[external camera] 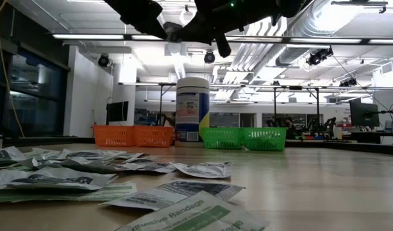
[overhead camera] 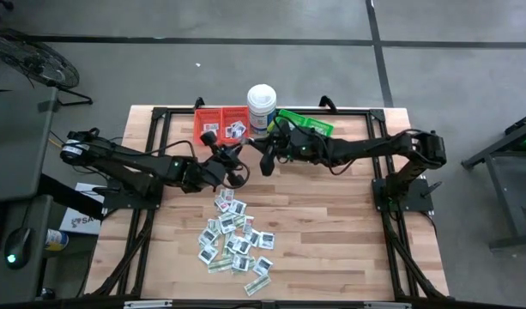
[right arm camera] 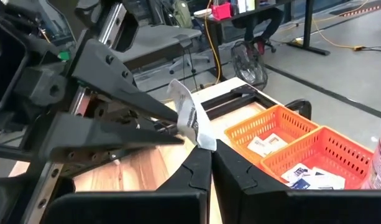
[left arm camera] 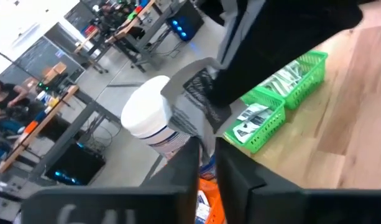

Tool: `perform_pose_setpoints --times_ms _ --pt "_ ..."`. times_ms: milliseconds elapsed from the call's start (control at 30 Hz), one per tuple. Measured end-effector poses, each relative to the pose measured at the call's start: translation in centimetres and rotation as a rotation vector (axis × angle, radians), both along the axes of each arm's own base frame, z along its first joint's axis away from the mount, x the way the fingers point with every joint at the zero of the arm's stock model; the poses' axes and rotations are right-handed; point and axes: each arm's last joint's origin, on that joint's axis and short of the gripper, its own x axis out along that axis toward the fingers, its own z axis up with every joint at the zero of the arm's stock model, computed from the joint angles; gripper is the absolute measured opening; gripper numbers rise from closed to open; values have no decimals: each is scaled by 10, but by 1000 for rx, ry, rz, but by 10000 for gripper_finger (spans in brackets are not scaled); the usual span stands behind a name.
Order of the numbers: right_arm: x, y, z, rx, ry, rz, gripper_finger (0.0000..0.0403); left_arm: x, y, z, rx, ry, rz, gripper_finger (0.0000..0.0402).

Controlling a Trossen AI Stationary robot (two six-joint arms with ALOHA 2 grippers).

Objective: Pick & Place First Aid Supplies
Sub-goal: Put the black towelette pack into the left green bin

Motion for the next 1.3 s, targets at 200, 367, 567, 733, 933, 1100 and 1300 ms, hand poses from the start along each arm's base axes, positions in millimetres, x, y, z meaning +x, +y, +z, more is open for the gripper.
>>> perform_pose_setpoints --times_ms 200,367,567,733,933,1100,1300 --pt "-2 -9 -4 43 32 -37 1 -3 1 2 25 -2 39 142" --pt "-16 -21 -2 50 122 -88 0 -15 4 15 32 -37 66 199" --pt "-53 -46 6 51 334 -182 0 -39 8 30 7 -55 49 208" --pt "-78 -66 -1 37 535 -184 0 -59 11 38 -67 -61 -34 208" --pt "-91 -92 -15 40 656 -93 0 -76 9 47 -176 -89 -270 208" --pt "-101 -116 -20 104 639 -60 0 -84 7 37 -226 -234 -401 208" --pt "-108 -141 -35 175 624 21 0 -92 9 5 -258 -451 -412 208"
